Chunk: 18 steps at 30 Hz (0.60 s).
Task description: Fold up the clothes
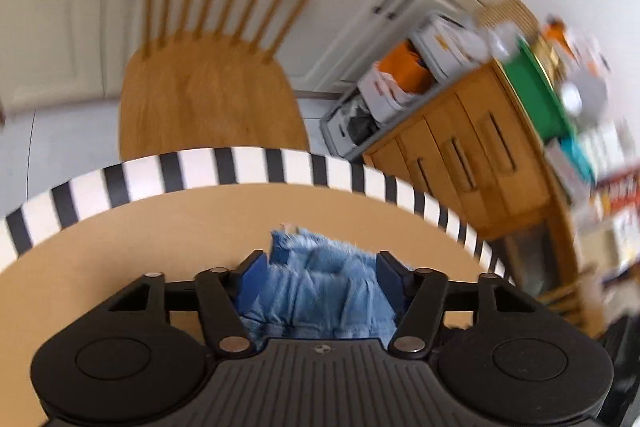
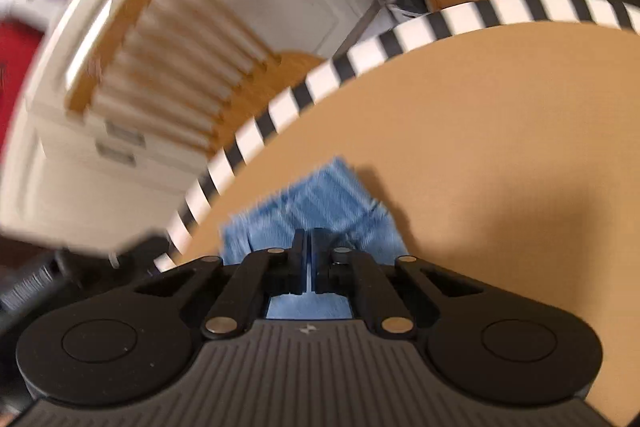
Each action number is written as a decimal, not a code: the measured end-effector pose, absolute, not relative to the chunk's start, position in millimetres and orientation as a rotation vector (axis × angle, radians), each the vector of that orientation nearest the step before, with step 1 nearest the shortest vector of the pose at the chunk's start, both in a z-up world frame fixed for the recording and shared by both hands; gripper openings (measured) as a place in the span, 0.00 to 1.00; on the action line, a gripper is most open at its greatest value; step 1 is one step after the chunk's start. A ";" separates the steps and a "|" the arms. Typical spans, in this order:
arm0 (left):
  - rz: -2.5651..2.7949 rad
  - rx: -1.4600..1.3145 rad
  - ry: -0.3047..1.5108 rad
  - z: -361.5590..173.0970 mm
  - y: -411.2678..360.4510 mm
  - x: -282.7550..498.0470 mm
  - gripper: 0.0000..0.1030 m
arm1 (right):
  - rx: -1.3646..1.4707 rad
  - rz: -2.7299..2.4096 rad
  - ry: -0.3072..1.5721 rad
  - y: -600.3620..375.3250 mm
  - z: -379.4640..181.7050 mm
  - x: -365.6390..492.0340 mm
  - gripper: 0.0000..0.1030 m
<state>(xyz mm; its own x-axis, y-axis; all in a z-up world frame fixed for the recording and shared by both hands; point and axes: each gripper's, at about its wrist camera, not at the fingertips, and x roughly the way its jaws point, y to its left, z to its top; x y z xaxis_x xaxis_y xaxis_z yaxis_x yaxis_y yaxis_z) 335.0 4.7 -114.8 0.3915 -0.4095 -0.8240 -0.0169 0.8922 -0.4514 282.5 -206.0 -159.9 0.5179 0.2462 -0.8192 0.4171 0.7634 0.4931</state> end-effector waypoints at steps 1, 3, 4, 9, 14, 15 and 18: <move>-0.268 -0.379 1.134 -114.8 -1.6 330.7 0.47 | 0.708 -0.113 1.037 -202.2 -160.2 280.4 0.01; -0.284 -0.293 1.100 -114.5 -13.8 322.0 0.44 | 0.705 -0.114 1.013 -199.4 -152.4 270.0 0.13; -0.285 -0.275 1.088 -109.9 -16.5 315.7 0.42 | 0.676 -0.096 1.003 -197.1 -142.7 258.8 0.15; -0.337 -0.162 1.011 -65.3 -22.2 251.5 0.46 | 0.532 -0.007 0.950 -185.5 -94.1 202.6 0.33; -0.379 -0.123 1.040 -44.1 -21.9 178.0 0.51 | 0.412 0.071 0.889 -163.8 -60.1 110.8 0.44; -0.380 -0.137 1.047 -41.7 -18.6 160.9 0.51 | 0.388 0.077 0.878 -158.6 -55.8 92.1 0.45; -0.370 -0.203 1.070 -43.0 -0.4 114.8 0.54 | 0.361 0.074 0.858 -150.2 -57.2 36.4 0.42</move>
